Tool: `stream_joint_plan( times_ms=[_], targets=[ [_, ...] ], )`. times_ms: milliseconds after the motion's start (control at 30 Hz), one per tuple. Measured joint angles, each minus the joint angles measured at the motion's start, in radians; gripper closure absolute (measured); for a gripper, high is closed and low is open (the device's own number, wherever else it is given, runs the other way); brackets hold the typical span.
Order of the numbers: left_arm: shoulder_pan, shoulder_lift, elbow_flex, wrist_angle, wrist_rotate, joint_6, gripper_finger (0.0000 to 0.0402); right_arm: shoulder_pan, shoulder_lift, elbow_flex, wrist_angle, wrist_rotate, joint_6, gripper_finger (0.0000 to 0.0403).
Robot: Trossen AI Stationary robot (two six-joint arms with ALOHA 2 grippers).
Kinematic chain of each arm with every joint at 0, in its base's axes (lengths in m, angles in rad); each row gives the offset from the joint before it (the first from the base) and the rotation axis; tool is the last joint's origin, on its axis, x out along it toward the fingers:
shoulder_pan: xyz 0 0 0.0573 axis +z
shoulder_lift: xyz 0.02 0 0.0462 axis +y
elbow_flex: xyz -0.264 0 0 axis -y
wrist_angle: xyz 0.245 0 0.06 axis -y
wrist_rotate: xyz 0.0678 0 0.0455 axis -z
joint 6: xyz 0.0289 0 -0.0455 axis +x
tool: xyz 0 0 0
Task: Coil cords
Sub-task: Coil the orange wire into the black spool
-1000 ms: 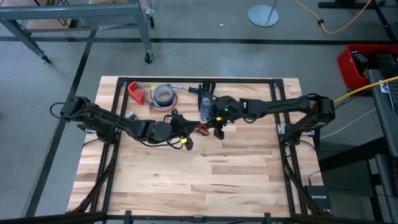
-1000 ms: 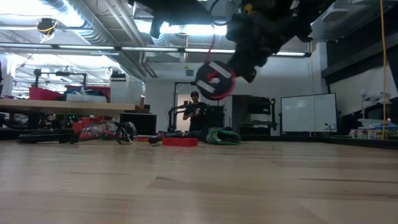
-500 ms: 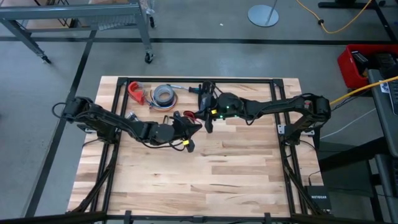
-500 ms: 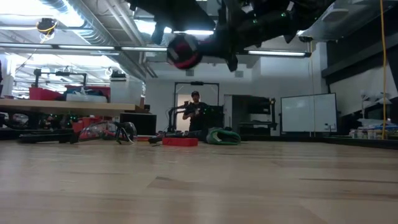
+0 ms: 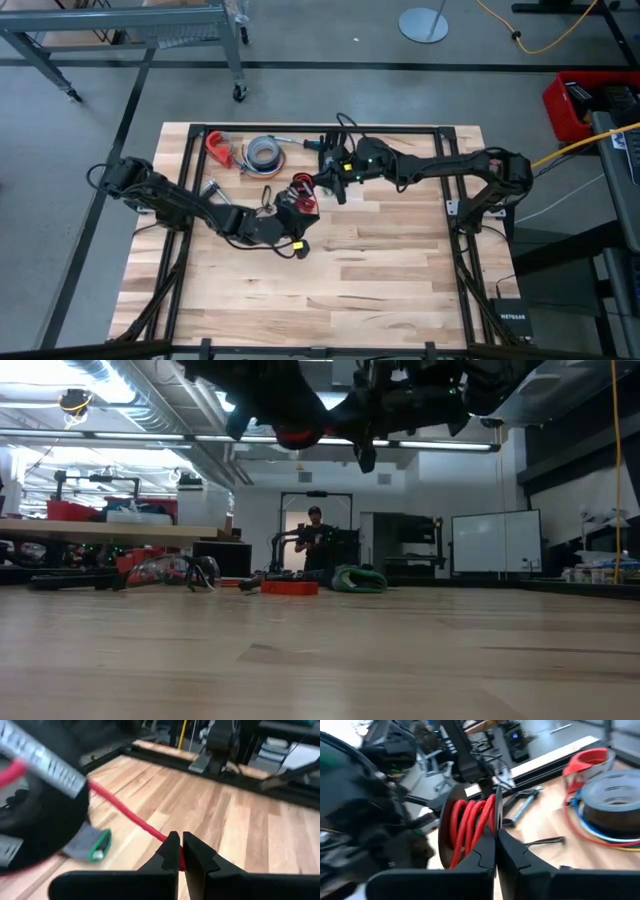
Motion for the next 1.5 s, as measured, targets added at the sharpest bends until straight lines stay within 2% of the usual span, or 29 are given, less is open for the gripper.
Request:
stream_joint_plan(
  times_ms=[400,633,767,1067,1300,1500],
  targets=[
    [-0.041,0.000,0.000,-0.183,-0.018,-0.089,0.0401,-0.063,0.000,0.000,0.001,-0.403,0.066,0.0400],
    [-0.067,0.000,0.000,-0.188,-0.017,-0.090,0.0401,-0.067,0.000,0.000,-0.048,-0.639,0.067,0.0400],
    [-0.083,-0.002,0.000,-0.182,-0.015,-0.090,0.0401,-0.067,-0.002,0.002,-0.140,-0.665,0.039,0.0400],
    [-0.094,-0.002,0.000,-0.131,-0.018,-0.084,0.0401,-0.066,-0.002,0.002,-0.362,-0.666,-0.148,0.0400],
    [-0.076,-0.002,-0.001,-0.081,-0.031,-0.090,0.0401,-0.065,-0.002,0.002,-0.421,-0.666,-0.240,0.0400],
    [-0.050,-0.003,-0.001,-0.013,-0.031,-0.103,0.0401,-0.016,-0.002,0.002,-0.429,-0.636,-0.351,0.0400]
  ],
)
